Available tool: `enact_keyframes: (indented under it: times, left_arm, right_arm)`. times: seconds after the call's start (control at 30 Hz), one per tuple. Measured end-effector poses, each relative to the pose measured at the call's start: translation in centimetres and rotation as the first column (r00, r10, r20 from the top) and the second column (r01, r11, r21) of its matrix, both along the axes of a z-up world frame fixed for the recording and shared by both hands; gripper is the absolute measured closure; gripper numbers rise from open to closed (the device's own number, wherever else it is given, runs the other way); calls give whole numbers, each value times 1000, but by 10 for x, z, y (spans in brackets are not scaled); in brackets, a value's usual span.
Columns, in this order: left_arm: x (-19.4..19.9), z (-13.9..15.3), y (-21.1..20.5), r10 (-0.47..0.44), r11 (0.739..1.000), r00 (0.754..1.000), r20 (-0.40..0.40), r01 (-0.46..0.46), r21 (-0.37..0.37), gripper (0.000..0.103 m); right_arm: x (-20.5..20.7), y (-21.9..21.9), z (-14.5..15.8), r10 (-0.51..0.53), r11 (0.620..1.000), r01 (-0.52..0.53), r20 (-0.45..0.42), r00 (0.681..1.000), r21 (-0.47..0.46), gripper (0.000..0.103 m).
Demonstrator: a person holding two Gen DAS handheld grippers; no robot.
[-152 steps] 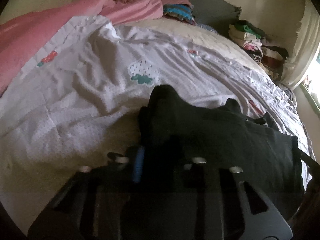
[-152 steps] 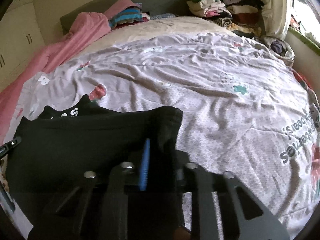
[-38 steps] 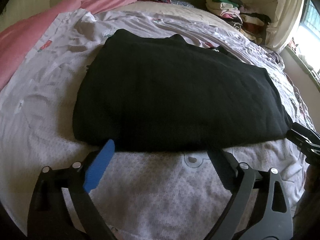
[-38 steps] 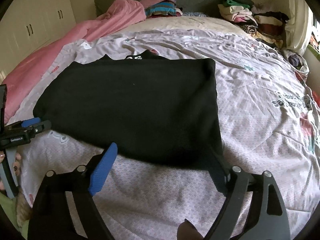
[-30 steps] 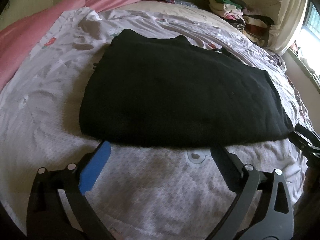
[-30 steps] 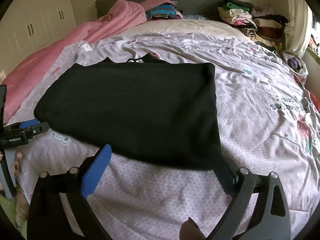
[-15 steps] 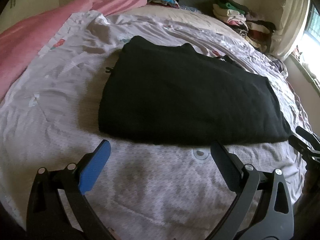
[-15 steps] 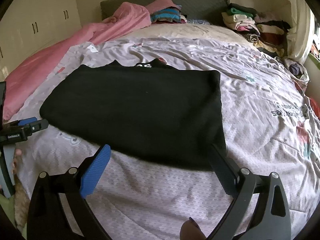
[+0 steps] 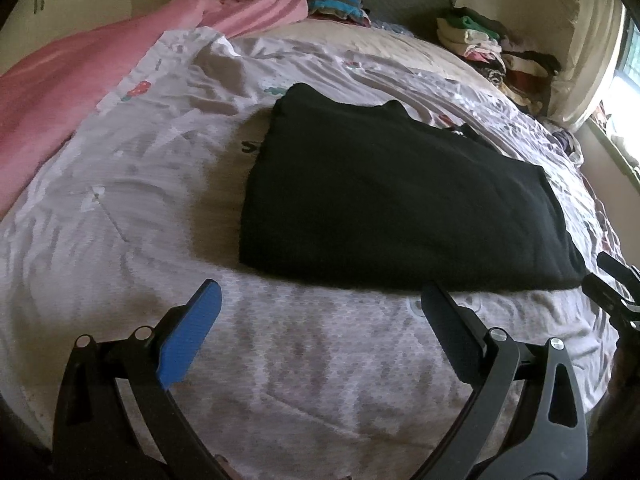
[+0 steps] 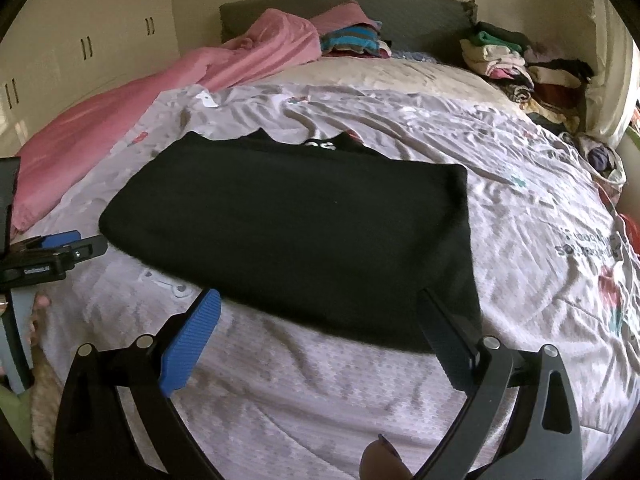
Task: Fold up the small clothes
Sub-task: 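Move both grippers to one side edge of the folded black shirt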
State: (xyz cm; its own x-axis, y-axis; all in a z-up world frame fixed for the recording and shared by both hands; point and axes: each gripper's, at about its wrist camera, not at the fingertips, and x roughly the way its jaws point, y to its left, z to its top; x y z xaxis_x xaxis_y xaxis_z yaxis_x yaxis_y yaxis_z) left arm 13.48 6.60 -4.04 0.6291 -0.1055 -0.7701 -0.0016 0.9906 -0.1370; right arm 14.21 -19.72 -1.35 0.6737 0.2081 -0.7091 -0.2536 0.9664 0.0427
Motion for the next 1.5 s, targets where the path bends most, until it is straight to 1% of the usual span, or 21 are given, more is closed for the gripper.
enact_keyframes:
  times: [0.27,0.43,0.67,0.8,1.03,1.33,1.5]
  left_arm:
    - [1,2,16,38,999,999,9,-38,11,9]
    - [6,9,31,69,997,997,17,-69,23,9]
    - [28,21,62,132,991,991,19,-132,36,9]
    - [43,25,73,150,988,989,13,-150,44,9]
    - [67,32,67,112,990,994,12,-113,82,9]
    - [100,24,52,75,991,997,-23,-72,108,9]
    - [118,21,47,62,991,997,-42,-57,122,9]
  right_arm:
    - [3,28,4,54,999,-53,14,998,-12,5]
    - [7,49,7,91,996,-90,25,996,-24,5]
    - [19,91,6,175,983,-173,41,984,-54,5]
    - [25,117,4,228,971,-223,51,972,-83,5]
    - [31,153,-4,299,950,-293,49,953,-112,5]
    - [36,180,-21,348,929,-340,30,937,-145,4]
    - [35,195,-32,367,915,-355,29,930,-192,4]
